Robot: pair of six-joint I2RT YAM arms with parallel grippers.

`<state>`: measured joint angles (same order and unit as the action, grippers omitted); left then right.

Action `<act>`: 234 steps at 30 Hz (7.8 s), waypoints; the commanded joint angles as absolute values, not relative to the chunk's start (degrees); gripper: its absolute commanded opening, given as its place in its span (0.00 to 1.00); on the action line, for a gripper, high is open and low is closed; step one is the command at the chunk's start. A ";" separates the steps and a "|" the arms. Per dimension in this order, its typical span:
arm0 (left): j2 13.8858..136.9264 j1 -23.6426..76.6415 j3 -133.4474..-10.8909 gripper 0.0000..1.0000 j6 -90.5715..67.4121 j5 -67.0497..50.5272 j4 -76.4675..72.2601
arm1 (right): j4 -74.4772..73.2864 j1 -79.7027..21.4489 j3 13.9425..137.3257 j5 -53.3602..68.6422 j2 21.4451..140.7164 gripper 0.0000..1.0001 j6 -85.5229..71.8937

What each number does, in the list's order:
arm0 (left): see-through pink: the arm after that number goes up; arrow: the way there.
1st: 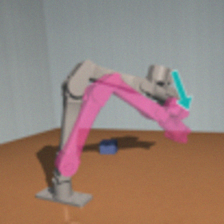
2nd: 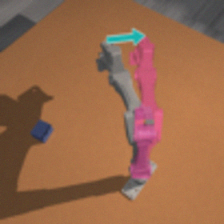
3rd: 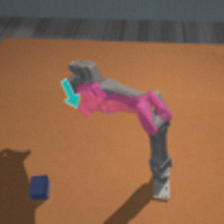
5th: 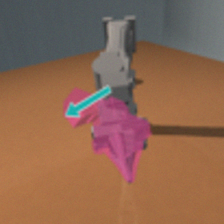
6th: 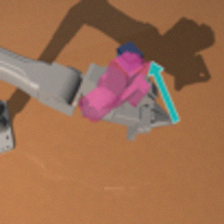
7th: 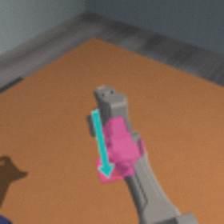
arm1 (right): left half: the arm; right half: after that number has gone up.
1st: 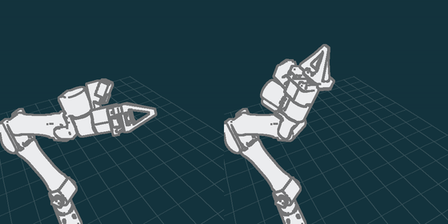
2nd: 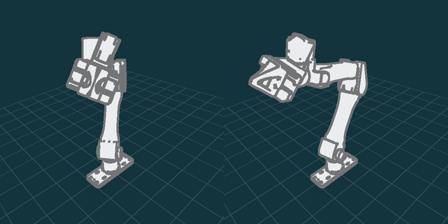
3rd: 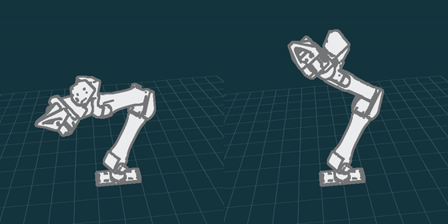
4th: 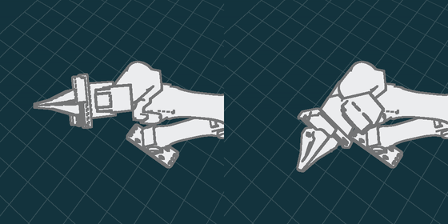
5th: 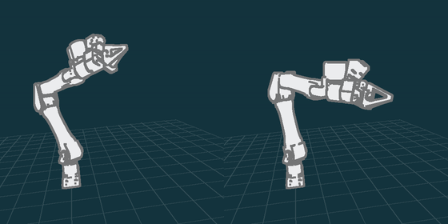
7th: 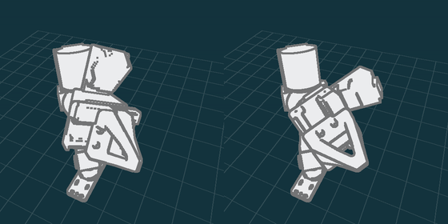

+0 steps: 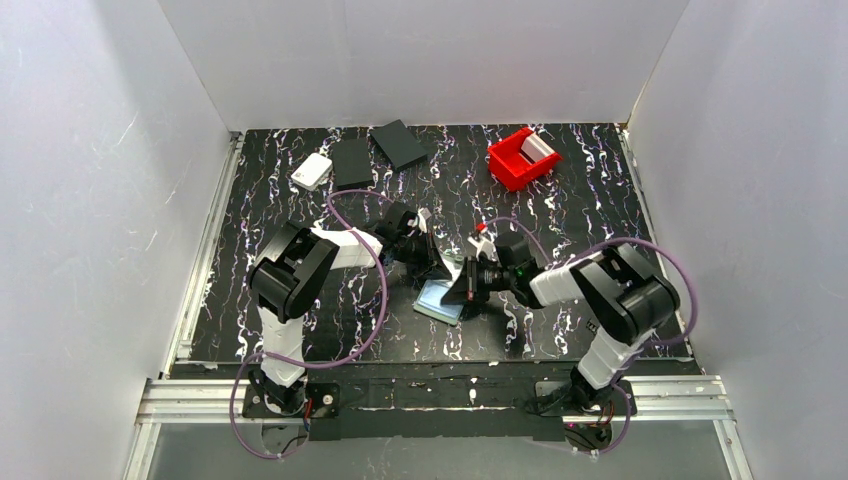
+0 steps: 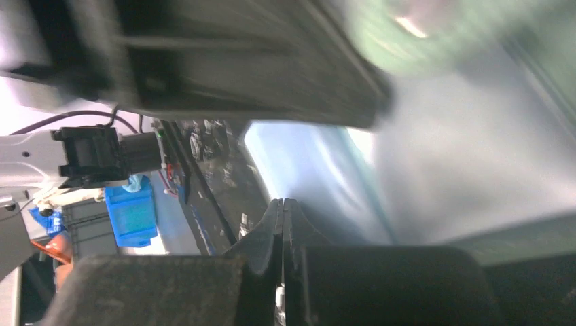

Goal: Put the credit cards into the card holder
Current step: Open the card holder at the center of the board, then adjust the card holder at the center of the board, then pick up the credit card from the storage box.

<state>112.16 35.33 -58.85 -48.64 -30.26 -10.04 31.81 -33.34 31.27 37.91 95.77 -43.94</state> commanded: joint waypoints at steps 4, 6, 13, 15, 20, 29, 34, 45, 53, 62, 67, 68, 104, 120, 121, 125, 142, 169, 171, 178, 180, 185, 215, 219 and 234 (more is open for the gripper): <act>112.83 35.86 -56.77 0.00 -46.45 -25.74 -3.87 | 42.02 -32.65 24.46 36.31 106.53 0.01 -43.30; 112.92 35.86 -56.89 0.00 -46.44 -26.04 -3.78 | 42.00 -32.69 23.48 35.37 107.32 0.01 -42.46; 112.94 35.84 -57.63 0.00 -45.80 -26.48 -3.09 | 34.94 -32.68 26.14 35.12 103.38 0.01 -40.03; 112.94 35.85 -57.74 0.00 -45.73 -26.80 -3.08 | 30.30 -32.70 28.51 34.79 98.92 0.01 -39.06; 113.35 35.81 -57.68 0.00 -46.02 -27.15 -3.20 | 23.22 -32.70 34.62 34.84 92.83 0.01 -38.68; 113.19 35.85 -57.14 0.00 -46.15 -27.01 -3.43 | 35.81 -38.60 35.13 34.63 99.59 0.01 -46.20; 113.38 35.86 -56.85 0.00 -46.05 -27.06 -3.43 | 47.60 -39.17 30.25 34.87 107.95 0.01 -49.35; 113.01 35.86 -56.52 0.00 -45.46 -27.32 -3.37 | 58.38 -38.92 25.53 37.42 113.10 0.01 -54.39; 112.50 35.85 -57.13 0.00 -44.86 -27.82 -2.81 | 33.75 -34.98 33.69 36.37 97.01 0.01 -45.05; 112.73 35.81 -57.01 0.00 -45.05 -28.21 -3.08 | 30.26 -30.23 34.53 37.51 97.23 0.01 -41.11; 113.08 35.83 -57.10 0.00 -45.14 -28.37 -3.08 | 40.95 -30.32 28.60 38.93 101.64 0.01 -44.94; 113.23 35.81 -57.25 0.00 -45.17 -28.53 -3.08 | 43.15 -30.32 27.55 39.01 102.73 0.01 -45.88; 81.49 33.66 -47.04 0.43 -40.61 -28.56 10.96 | 8.33 -31.19 28.91 28.65 82.85 0.44 -29.92; 57.70 33.40 -39.64 0.56 -40.66 -18.59 24.29 | 36.26 -50.19 37.05 23.67 96.37 0.53 -50.37; 57.79 33.40 -39.17 0.56 -41.03 -19.51 23.68 | 33.56 -50.11 38.02 23.54 95.97 0.53 -48.43; 59.40 33.35 -36.81 0.56 -44.10 -23.04 19.02 | 21.94 -50.05 40.43 22.11 91.47 0.55 -42.61; 81.07 33.07 -42.40 0.31 -46.35 -23.68 6.18 | 18.46 -38.68 48.23 31.17 96.58 0.24 -33.98; 80.69 32.08 -42.83 0.29 -37.36 -16.64 15.75 | 15.14 -33.58 45.57 29.03 98.20 0.38 -32.25; 78.64 32.08 -45.23 0.32 -36.49 -16.95 18.23 | 10.50 -33.63 47.81 28.05 96.53 0.43 -31.02; 71.21 32.08 -50.10 0.45 -33.99 -18.03 25.66 | -2.00 -33.43 58.36 23.03 92.07 0.57 -27.01; 68.21 32.08 -52.46 0.57 -32.16 -18.74 30.11 | -10.41 -31.80 67.83 13.48 92.17 0.65 -23.44; 66.96 32.08 -55.73 0.64 -32.60 -28.15 33.82 | -20.95 -22.27 93.29 -6.36 104.78 0.75 -10.83; 82.59 30.91 -67.37 0.73 -24.52 -31.90 39.97 | -27.49 -12.14 131.60 -17.05 139.98 0.93 31.59; 82.44 30.02 -67.33 0.73 -24.10 -32.05 40.58 | -26.90 -11.79 132.08 -17.95 141.35 0.92 31.64; 83.60 29.00 -68.70 0.74 -24.42 -33.09 40.78 | -25.35 -11.34 132.68 -20.59 144.78 0.84 32.96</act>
